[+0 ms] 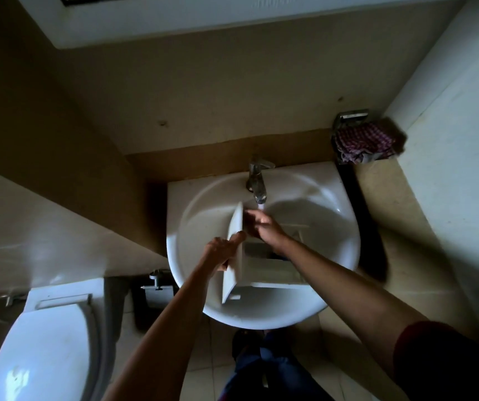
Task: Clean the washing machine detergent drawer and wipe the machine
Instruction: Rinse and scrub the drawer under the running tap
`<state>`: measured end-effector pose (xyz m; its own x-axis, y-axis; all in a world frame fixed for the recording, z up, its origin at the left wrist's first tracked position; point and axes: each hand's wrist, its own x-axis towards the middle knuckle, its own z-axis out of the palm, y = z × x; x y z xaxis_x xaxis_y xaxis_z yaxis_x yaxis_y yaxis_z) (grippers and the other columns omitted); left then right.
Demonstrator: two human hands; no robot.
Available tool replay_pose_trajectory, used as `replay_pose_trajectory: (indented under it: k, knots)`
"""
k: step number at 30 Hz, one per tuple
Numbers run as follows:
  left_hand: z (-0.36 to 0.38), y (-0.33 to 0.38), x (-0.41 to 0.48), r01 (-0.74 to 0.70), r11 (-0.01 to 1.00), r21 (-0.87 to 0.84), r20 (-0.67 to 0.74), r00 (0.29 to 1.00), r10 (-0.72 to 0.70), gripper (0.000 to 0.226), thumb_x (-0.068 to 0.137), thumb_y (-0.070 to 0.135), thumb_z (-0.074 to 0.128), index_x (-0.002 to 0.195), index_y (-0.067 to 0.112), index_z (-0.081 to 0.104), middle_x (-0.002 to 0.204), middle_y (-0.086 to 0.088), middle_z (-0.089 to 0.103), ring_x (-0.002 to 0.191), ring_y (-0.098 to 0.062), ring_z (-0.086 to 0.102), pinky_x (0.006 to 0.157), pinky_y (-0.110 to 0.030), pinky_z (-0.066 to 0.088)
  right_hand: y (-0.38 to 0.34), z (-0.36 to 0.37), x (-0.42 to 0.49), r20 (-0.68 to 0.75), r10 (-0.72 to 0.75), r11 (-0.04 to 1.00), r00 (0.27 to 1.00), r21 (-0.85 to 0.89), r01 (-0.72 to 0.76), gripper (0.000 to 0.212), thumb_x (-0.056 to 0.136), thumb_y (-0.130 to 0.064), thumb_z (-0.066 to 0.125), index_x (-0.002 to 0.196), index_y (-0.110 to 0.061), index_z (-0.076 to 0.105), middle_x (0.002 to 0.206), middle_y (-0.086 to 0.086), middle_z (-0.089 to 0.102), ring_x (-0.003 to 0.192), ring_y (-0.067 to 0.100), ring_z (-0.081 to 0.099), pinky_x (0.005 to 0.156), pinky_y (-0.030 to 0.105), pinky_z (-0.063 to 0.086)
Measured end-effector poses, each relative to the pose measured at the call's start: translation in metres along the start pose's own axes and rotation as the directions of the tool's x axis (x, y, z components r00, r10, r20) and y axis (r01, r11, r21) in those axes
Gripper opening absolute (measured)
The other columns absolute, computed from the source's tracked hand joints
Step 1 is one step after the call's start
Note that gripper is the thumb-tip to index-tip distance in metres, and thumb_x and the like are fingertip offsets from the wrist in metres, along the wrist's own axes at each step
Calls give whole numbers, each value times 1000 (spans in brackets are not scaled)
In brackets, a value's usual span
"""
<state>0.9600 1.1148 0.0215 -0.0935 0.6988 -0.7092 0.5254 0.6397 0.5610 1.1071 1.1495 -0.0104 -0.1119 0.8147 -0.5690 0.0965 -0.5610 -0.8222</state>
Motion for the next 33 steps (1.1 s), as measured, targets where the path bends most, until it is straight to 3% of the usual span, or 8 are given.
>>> replay_pose_trajectory:
  k: [6,9,12,15,19,23,28,33]
  knots:
    - [1,1,-5,-17,1000,-13,-7,1000,17,47,86,60,55,63,19,59,88,-28,67,86,-41,68,77,-41,57,40,-5,-16,247,-371,648,895,-622,440,59,96,-30,49,149,-15,28,150,8,36,134,18,36,112,35,31]
    - [0,0,-6,12,998,-57,-2,1000,-13,66,72,72,58,76,7,66,91,-28,69,83,-38,69,78,-42,57,47,9,-16,273,-348,418,897,-811,409,73,90,-52,8,151,-13,20,157,6,21,146,22,15,118,45,14]
    - [1,-1,-4,20,995,-94,2,1000,-20,96,46,84,53,85,-2,69,86,-25,71,76,-35,71,79,-44,59,46,4,-16,235,-321,307,917,-891,336,83,81,-56,-3,152,-16,14,159,5,11,147,30,6,117,43,4]
    - [-1,-3,-4,42,994,-105,-19,999,-44,91,46,85,57,77,-1,69,78,-21,71,71,-33,71,77,-42,59,43,-2,-19,131,-232,309,964,-930,201,70,92,-53,9,153,-17,8,160,5,8,147,27,5,117,41,5]
    - [-9,-8,-4,83,991,-101,-68,994,-90,84,42,87,59,65,6,63,63,-14,64,55,-25,62,65,-33,54,59,-32,-14,-192,-33,547,981,-825,-143,57,102,-37,21,152,-11,9,159,12,9,146,30,10,116,43,14]
    - [-10,-6,-5,77,995,-58,-84,993,-81,76,64,80,61,67,4,65,68,-16,67,57,-26,63,71,-35,56,59,-44,-8,-249,53,569,967,-789,-234,60,102,-35,23,151,-4,8,159,14,8,146,30,6,117,42,9]
    - [-7,-2,-5,117,993,5,-78,990,-116,75,74,75,57,79,1,66,76,-19,68,64,-29,65,76,-36,57,22,5,-4,34,137,302,990,-953,-9,43,101,-35,30,137,-15,43,139,11,49,129,36,42,109,47,31]
    - [-7,3,-6,146,989,11,-66,987,-145,82,75,73,57,103,-3,65,88,-20,69,69,-31,69,66,-33,58,1,25,-7,271,127,381,954,-902,205,39,96,-38,46,126,-16,58,130,11,59,117,30,55,98,40,44]
